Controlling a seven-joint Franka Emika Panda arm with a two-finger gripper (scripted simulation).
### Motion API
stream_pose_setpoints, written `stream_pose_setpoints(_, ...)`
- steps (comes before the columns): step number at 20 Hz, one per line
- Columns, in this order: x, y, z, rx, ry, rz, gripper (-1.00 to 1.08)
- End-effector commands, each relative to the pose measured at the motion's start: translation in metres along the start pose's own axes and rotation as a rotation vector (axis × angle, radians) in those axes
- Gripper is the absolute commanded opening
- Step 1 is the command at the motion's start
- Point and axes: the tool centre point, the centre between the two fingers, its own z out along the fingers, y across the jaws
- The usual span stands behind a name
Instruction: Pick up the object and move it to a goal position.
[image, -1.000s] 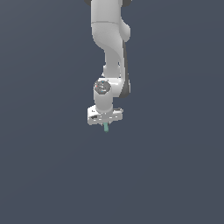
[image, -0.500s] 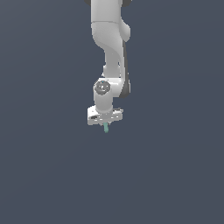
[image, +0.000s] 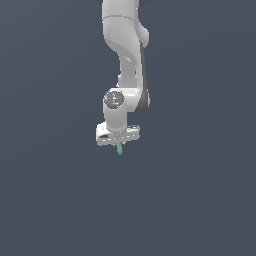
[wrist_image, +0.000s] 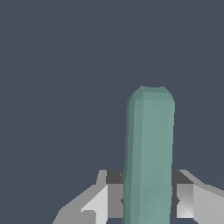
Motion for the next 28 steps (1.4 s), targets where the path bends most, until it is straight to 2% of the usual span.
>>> stream_pose_setpoints(1,0.012,0.005,-0.011,0.000,0.000,0.000,-1.00)
stream_pose_setpoints(17,0.100,0.040,-0.086,0.000,0.000,0.000,-1.00)
stream_pose_setpoints(28,0.131,0.052,-0.110,0.000,0.000,0.000,-1.00)
